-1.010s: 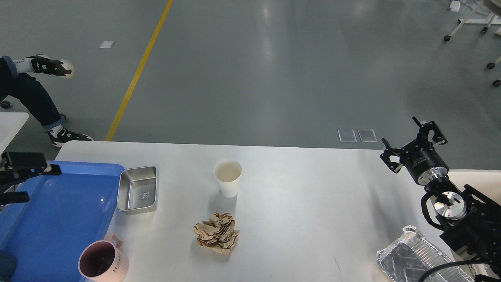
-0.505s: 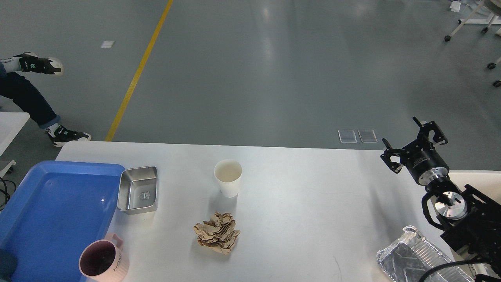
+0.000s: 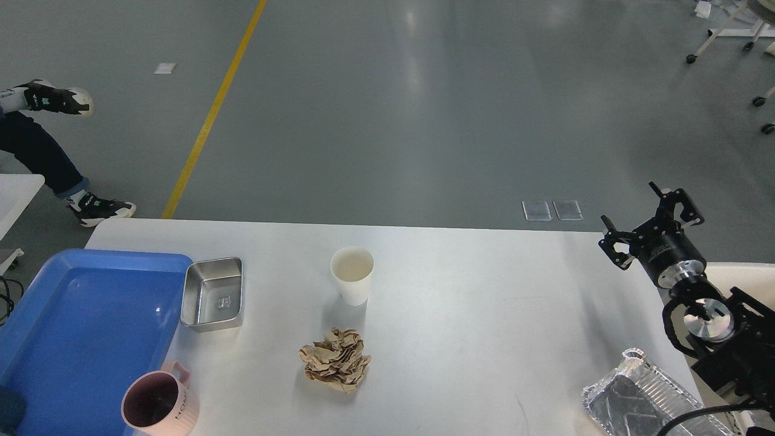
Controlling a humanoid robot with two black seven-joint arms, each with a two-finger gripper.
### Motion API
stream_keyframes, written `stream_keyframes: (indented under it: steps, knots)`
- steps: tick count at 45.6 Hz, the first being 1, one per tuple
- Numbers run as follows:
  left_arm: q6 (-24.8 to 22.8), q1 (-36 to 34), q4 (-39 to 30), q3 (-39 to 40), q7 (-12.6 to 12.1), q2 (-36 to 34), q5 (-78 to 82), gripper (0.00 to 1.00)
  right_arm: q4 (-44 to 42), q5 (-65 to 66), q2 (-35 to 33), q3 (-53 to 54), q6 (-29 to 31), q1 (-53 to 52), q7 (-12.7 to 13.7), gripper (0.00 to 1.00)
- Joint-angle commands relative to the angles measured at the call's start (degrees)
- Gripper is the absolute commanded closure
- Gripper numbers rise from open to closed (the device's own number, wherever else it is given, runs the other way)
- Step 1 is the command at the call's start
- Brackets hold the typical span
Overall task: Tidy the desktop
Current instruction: 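Lower the left gripper toward the pink mug near the blue tray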
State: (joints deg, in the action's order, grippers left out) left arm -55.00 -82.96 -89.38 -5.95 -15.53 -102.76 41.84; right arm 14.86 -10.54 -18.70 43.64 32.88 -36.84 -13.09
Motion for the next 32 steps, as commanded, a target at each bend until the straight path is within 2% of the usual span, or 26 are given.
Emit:
stream_keyframes:
  steps: [1,13,32]
  knots:
    - [0.0,0.1,-0.3,-4.2,0.0,4.5,0.0,0.01,-0.1,0.0,-0.1,0.0,0.0,0.2,0.0,0.0]
    - [0.0,0.8,-0.8,-11.8,0.5,12.5,0.0,0.01,-0.2,0.0,-1.7,0.0,0.0,0.2,0.0,0.0]
    - [14.4,10.4,-1.4,-13.7,0.5,24.2,0.0,0.01,-0.2,0.0,-1.7,0.0,-0.1,0.7,0.0,0.0]
